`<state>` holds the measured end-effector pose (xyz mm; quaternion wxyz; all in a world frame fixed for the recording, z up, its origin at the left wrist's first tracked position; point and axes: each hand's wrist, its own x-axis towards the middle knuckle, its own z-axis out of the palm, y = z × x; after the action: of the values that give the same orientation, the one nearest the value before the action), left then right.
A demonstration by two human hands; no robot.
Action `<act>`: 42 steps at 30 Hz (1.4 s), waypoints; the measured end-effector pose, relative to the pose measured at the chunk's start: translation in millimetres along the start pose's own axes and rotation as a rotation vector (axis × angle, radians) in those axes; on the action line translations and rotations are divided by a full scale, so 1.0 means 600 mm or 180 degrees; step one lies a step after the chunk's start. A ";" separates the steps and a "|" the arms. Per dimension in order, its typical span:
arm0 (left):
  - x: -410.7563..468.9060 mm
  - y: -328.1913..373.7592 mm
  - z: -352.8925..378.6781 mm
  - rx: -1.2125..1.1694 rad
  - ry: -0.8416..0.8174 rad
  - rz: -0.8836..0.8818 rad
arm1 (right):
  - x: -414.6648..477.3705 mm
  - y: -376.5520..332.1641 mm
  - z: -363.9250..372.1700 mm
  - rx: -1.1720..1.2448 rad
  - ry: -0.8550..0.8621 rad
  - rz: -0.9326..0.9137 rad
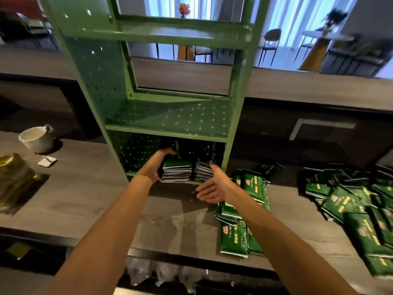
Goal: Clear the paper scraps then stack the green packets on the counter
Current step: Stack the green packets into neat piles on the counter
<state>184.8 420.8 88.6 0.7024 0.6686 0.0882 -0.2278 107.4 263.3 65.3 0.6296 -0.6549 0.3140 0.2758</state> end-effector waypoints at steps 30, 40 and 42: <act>0.142 -0.068 -0.010 0.0002 -0.0471 0.0188 | -0.002 0.007 0.004 0.0204 0.0428 -0.0198; 0.046 -0.030 0.021 0.0067 0.0628 0.0551 | -0.005 0.026 -0.005 -0.0087 0.0335 -0.0483; 0.015 -0.026 0.025 0.0801 0.1208 0.0998 | -0.009 0.036 -0.011 -0.0267 0.0286 -0.0601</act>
<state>183.4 404.4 72.2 0.6114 0.7868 0.0847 0.0039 87.4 257.0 55.8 0.6101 -0.7191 0.2669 0.1986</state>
